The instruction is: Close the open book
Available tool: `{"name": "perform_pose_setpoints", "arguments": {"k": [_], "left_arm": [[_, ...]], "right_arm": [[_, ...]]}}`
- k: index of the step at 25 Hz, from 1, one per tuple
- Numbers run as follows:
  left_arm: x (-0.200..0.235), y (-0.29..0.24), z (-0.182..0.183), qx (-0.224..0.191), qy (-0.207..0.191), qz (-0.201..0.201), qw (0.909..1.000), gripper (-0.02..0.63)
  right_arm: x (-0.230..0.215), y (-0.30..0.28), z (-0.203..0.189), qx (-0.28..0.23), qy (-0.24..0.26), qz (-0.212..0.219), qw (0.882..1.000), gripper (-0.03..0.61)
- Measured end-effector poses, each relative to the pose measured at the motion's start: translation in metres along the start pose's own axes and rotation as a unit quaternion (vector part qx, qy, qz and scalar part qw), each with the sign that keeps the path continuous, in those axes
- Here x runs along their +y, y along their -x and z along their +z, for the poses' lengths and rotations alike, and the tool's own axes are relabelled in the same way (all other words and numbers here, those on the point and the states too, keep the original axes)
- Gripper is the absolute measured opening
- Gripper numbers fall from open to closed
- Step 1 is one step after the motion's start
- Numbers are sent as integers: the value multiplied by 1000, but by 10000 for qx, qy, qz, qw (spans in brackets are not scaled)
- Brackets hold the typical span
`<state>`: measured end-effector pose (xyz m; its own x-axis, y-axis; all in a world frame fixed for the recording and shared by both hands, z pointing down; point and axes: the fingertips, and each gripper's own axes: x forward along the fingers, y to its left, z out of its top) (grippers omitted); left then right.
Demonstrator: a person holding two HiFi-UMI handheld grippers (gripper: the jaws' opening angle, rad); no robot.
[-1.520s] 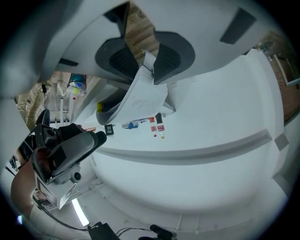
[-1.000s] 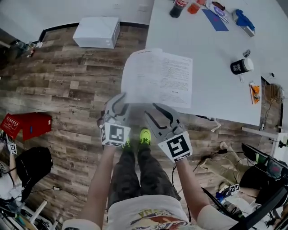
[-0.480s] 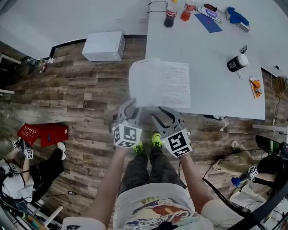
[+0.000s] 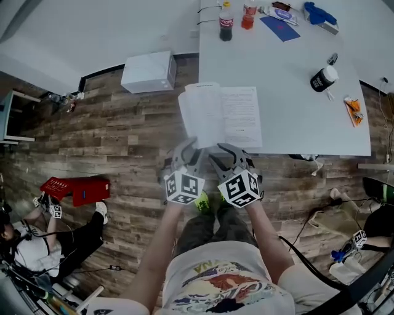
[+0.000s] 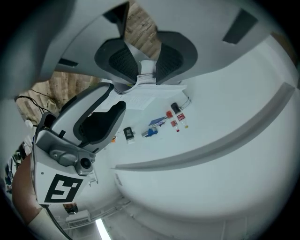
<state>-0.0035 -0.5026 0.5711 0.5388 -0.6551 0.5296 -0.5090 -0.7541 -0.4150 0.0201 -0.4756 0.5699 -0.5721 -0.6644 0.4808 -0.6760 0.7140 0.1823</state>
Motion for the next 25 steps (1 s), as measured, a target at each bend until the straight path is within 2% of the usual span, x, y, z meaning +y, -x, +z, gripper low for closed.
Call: {"name": "perform_pose_setpoints", "arguments": {"k": [5,9,12,22,25], "left_arm": [[-6,-5,17,73,-208,-60,9997,97],[-12,-1,33,154,-685,-91,9975,97],[-16,7,53,-15,-847,-80,9964,95],[-11,14,101,-546,-367,148,9977,95],[-9,18,110,-771,171,123,9968,95]], "right_arm": [[-15,4,0,-78,-142,-45,9999,146],[-23,18,7,-196,-342,10,9992,146],[-25,30,13,-258,-415,31,9988,146],[-46,81,39,-663,-595,-58,9960,146],[-51,89,40,-742,-653,-62,9951,146]]}}
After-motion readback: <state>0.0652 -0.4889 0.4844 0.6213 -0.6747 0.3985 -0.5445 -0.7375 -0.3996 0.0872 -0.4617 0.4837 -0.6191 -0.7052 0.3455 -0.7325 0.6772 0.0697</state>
